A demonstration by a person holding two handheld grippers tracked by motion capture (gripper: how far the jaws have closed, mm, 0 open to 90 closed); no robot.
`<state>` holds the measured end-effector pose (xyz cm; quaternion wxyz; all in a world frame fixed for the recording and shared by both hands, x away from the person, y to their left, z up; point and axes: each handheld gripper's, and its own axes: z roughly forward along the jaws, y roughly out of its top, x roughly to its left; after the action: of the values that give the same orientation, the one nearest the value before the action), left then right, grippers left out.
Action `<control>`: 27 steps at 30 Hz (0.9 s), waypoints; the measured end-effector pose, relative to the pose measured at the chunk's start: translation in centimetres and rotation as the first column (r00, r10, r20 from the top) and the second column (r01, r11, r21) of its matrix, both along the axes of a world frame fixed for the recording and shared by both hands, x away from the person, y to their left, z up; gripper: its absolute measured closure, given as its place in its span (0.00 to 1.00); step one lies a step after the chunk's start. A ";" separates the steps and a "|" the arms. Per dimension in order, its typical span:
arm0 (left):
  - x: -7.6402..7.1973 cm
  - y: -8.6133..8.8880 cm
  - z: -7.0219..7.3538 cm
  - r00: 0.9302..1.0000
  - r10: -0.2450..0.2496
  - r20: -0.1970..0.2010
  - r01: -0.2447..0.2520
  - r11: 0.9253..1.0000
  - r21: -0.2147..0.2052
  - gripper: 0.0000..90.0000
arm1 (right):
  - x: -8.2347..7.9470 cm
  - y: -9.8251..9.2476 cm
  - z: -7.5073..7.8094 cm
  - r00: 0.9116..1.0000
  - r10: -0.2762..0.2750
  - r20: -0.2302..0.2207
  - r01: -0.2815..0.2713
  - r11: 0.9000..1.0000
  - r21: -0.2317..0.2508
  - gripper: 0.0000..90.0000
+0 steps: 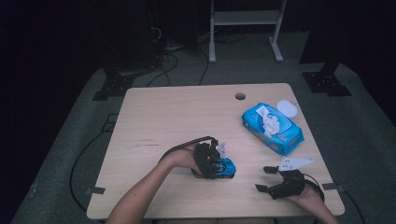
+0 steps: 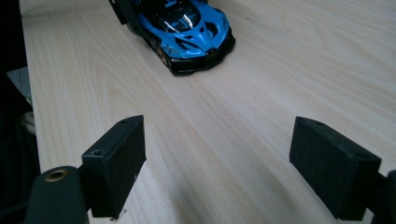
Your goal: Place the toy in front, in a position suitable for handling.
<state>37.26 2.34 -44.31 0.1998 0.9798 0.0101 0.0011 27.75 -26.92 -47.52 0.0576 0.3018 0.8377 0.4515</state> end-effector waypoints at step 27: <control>-1.6 8.2 -0.1 0.983 0.181 0.007 -0.167 0.924 -0.344 0.12 | 6.1 -0.8 7.1 0.982 -0.130 0.137 0.138 0.989 -0.050 0.19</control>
<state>35.64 10.49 -44.42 0.3659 0.9253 0.0932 0.0361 33.85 -27.73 -40.41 0.1525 0.3250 0.8227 0.4407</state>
